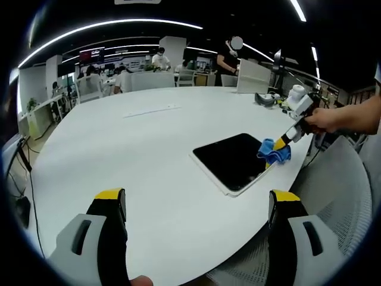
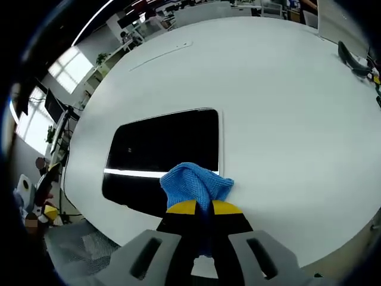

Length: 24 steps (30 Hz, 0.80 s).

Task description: Wipe the mirror surface with the cleaning cloth until all visible marks leave the cleaned area.

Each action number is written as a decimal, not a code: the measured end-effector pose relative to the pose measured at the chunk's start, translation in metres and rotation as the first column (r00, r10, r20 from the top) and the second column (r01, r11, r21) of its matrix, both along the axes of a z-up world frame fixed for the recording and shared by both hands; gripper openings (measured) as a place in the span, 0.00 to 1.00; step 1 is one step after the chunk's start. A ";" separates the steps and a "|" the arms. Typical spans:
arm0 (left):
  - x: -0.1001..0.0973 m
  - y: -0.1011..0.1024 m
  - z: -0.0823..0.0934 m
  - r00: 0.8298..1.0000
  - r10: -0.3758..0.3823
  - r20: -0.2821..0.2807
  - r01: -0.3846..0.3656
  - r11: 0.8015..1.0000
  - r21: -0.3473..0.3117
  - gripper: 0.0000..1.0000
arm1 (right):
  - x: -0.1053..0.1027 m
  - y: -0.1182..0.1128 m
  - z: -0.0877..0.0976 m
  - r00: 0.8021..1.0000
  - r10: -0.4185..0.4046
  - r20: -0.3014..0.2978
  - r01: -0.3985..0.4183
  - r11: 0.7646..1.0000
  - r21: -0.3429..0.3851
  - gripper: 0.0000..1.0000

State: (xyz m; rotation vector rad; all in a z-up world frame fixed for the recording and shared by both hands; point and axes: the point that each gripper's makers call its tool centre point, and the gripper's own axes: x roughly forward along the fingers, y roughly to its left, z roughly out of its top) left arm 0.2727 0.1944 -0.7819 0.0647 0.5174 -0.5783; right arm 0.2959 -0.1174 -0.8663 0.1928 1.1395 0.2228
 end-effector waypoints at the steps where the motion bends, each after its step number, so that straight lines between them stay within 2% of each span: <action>1: 0.000 0.000 0.000 1.000 0.000 0.000 0.000 1.000 0.001 0.99 | 0.000 0.000 0.000 1.000 -0.001 0.000 0.001 1.000 0.001 0.02; 6: 0.000 0.001 0.000 1.000 -0.001 0.001 0.001 1.000 0.003 0.99 | 0.001 0.000 -0.001 1.000 -0.017 0.002 0.017 1.000 0.004 0.02; 9: 0.000 0.002 0.000 1.000 0.001 0.000 -0.001 1.000 0.003 0.99 | 0.002 0.000 -0.001 1.000 0.005 0.021 -0.005 1.000 0.000 0.02; 10: 0.000 0.002 0.000 1.000 0.001 0.000 -0.001 1.000 0.002 0.99 | 0.002 0.000 0.000 1.000 -0.025 0.014 0.025 1.000 0.013 0.02; 12: 0.000 0.002 -0.001 1.000 0.000 0.000 0.000 1.000 0.003 0.99 | 0.002 0.001 0.000 1.000 -0.023 0.013 0.023 1.000 0.006 0.02; 16: 0.000 0.001 0.000 1.000 0.001 0.001 -0.001 1.000 -0.003 0.99 | 0.003 0.003 0.000 0.997 -0.073 -0.003 0.073 0.997 0.012 0.02; 24: 0.001 0.000 0.004 1.000 0.003 0.006 -0.003 1.000 -0.020 0.99 | 0.001 0.009 0.000 0.998 -0.052 -0.018 0.052 0.999 -0.007 0.01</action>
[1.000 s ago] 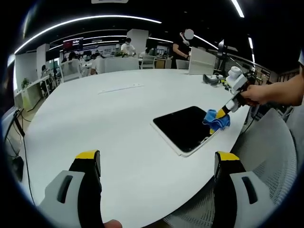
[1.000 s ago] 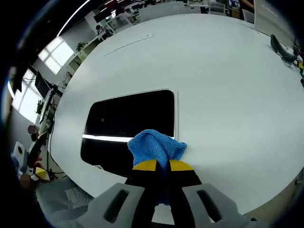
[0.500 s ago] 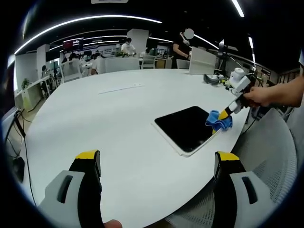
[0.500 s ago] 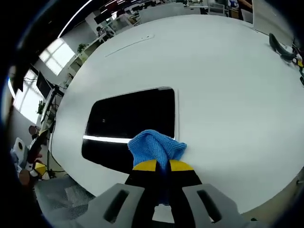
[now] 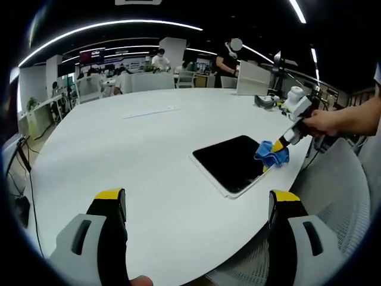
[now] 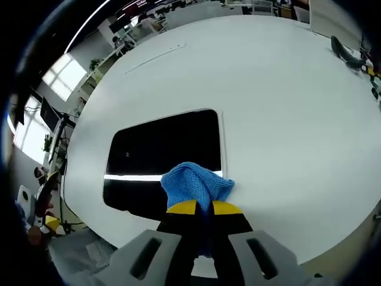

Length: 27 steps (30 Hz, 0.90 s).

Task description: Wipe the mirror surface with the cleaning cloth until all visible marks leave the cleaned area.

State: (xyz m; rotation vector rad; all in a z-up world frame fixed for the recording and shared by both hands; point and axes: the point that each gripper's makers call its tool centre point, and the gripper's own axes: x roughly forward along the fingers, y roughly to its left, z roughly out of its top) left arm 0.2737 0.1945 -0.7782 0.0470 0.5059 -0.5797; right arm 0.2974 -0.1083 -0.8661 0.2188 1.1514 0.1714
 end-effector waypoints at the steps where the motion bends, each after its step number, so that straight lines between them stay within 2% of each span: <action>1: 0.000 0.000 0.000 1.000 0.001 0.000 -0.001 1.000 -0.001 0.99 | 0.000 0.001 0.000 1.000 0.002 -0.002 -0.002 1.000 0.001 0.01; 27: -0.005 -0.001 -0.009 1.000 -0.014 -0.017 0.014 1.000 0.003 0.99 | 0.002 0.045 0.000 0.999 0.047 0.004 -0.047 0.999 0.008 0.02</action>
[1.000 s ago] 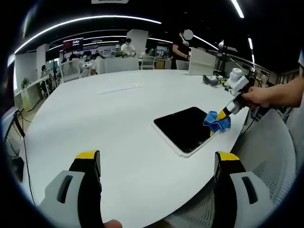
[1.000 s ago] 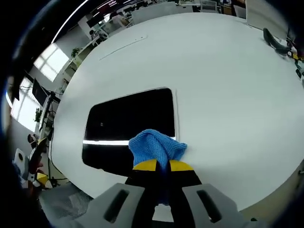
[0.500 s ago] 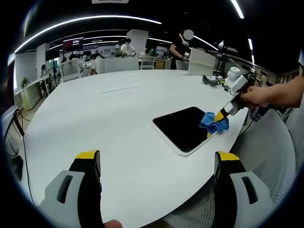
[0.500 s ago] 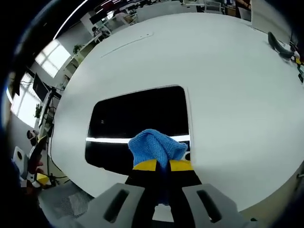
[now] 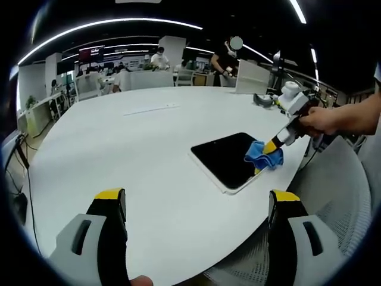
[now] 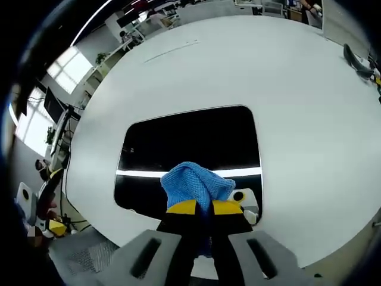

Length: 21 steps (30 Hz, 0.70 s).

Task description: Wipe the mirror surface with the cleaning cloth until all visible marks leave the cleaned area.

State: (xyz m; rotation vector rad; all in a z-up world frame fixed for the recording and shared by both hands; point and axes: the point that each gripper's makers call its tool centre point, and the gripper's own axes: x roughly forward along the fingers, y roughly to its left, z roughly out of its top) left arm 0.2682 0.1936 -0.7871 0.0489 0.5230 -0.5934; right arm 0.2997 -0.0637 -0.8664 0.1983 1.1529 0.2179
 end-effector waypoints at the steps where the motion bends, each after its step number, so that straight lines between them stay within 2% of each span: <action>1: 0.000 0.000 0.000 1.000 -0.001 -0.001 0.001 1.000 0.000 0.99 | 0.000 0.002 0.000 1.000 0.001 0.000 -0.001 1.000 0.001 0.02; 21: 0.001 0.000 -0.004 1.000 -0.005 -0.010 0.005 1.000 -0.004 0.99 | 0.003 0.039 0.000 0.999 0.038 -0.005 -0.038 0.999 0.014 0.02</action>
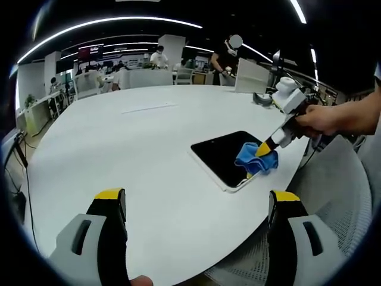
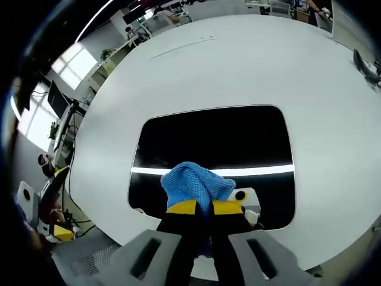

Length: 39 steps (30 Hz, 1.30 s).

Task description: Wipe the mirror surface with the cleaning cloth until all visible marks leave the cleaned area.

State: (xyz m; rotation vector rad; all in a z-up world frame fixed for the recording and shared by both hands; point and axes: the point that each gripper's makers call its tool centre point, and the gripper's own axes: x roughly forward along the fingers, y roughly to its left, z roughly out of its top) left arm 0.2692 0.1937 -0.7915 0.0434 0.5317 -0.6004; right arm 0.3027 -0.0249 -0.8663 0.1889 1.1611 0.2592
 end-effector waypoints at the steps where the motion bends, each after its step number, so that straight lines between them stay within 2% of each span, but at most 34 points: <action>1: 0.000 0.000 0.000 1.000 0.000 0.001 0.000 1.000 0.000 0.99 | 0.001 0.002 0.000 1.000 0.001 0.000 -0.001 1.000 0.000 0.02; 9: 0.000 0.003 0.000 1.000 0.004 0.002 -0.004 1.000 -0.001 0.99 | 0.001 0.015 0.000 1.000 0.023 -0.004 -0.023 1.000 0.001 0.02; 17: -0.001 0.008 -0.008 1.000 0.010 -0.012 -0.010 1.000 0.002 0.99 | 0.001 0.024 0.000 0.999 0.039 -0.005 -0.039 0.999 0.001 0.02; 39: -0.005 0.003 -0.007 0.999 0.006 -0.033 -0.007 1.000 -0.021 0.99 | 0.005 0.063 -0.001 0.997 0.079 -0.015 -0.079 0.997 0.019 0.02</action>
